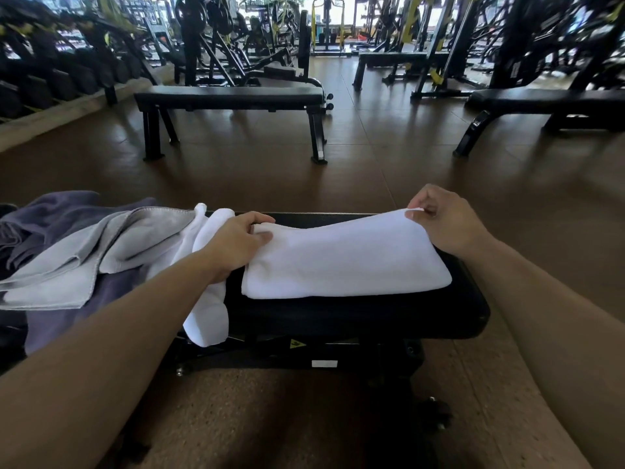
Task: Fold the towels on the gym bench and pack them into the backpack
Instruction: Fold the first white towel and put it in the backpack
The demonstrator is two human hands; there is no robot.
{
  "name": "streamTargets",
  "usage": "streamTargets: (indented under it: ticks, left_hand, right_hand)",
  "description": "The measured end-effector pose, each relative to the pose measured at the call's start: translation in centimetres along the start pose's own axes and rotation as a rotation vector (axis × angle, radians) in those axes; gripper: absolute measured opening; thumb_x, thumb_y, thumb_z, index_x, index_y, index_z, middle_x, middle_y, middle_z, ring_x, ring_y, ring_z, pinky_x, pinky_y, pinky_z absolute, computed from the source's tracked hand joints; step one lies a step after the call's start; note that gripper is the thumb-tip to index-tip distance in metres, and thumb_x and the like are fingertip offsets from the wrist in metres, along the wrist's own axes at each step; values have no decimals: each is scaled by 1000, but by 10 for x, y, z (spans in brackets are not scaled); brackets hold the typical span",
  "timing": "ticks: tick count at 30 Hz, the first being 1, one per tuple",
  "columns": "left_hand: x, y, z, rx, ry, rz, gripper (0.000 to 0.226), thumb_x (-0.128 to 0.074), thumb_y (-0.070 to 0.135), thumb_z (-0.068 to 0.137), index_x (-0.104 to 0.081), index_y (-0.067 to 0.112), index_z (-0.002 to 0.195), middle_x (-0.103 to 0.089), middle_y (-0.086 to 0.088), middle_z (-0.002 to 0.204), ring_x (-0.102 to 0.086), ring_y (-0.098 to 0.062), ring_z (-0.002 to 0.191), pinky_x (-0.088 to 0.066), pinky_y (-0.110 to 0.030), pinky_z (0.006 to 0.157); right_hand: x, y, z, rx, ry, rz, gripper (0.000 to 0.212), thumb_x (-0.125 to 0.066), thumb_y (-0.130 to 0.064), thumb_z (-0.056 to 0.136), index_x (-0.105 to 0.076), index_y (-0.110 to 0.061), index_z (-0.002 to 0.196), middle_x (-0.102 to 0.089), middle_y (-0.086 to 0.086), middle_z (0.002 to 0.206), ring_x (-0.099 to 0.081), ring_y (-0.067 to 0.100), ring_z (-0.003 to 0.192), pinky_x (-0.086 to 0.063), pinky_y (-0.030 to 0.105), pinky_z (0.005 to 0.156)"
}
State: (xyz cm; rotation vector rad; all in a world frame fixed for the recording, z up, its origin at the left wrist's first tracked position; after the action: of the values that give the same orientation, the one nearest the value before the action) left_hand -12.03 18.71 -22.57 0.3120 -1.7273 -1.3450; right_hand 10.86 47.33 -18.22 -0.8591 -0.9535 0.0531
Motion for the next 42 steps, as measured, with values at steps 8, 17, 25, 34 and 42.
streamTargets:
  ticks: [8,17,25,34,42]
  left_hand:
    - [-1,3,5,16,81,72,14,-61,27,99,-71,24,109,-71,-3,96,-67,-18,88,-48,-25,66]
    - [8,5,8,56,145,106,32,-73,33,92,-56,14,110,-60,0,95,-59,-13,84,-45,-26,63]
    - [3,7,2,24,30,123,20,-72,29,93,-69,15,106,-69,-5,96,-66,-17,87,-47,-22,66]
    - [7,1,6,75,118,136,23,-67,35,96,-62,14,103,-69,-9,96,-66,-26,94,-47,-28,67]
    - [0,13,2,59,102,497,27,-67,41,94,-58,17,104,-63,-1,97,-58,-19,92,-40,-27,79]
  right_hand:
    - [8,16,3,-97,-6,23,12,-66,-27,97,-59,-27,86,-69,-3,103,-64,16,101,-42,25,73]
    - [-4,13,3,-123,-97,92,7,-71,-27,94,-66,-27,99,-71,-5,102,-64,4,88,-43,19,70]
    - [-18,28,2,-208,-105,13,3,-69,-26,93,-70,-28,90,-70,-2,110,-64,14,103,-45,27,76]
    - [-24,32,-3,-285,21,8,15,-63,-29,98,-61,-15,105,-65,3,106,-57,21,95,-38,29,78]
    - [-34,29,1,-355,-122,-282,45,-58,-40,98,-59,-15,136,-56,8,139,-54,30,125,-45,38,102]
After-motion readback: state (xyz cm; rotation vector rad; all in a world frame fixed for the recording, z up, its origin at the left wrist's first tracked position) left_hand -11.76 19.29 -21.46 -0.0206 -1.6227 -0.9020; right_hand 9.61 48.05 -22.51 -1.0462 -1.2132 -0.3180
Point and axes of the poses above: each hand's wrist, its own z-axis towards the middle knuckle, its own x-axis out of the back of the hand, y = z × x, the point moved 8 cm from there along z, towards the middle knuckle
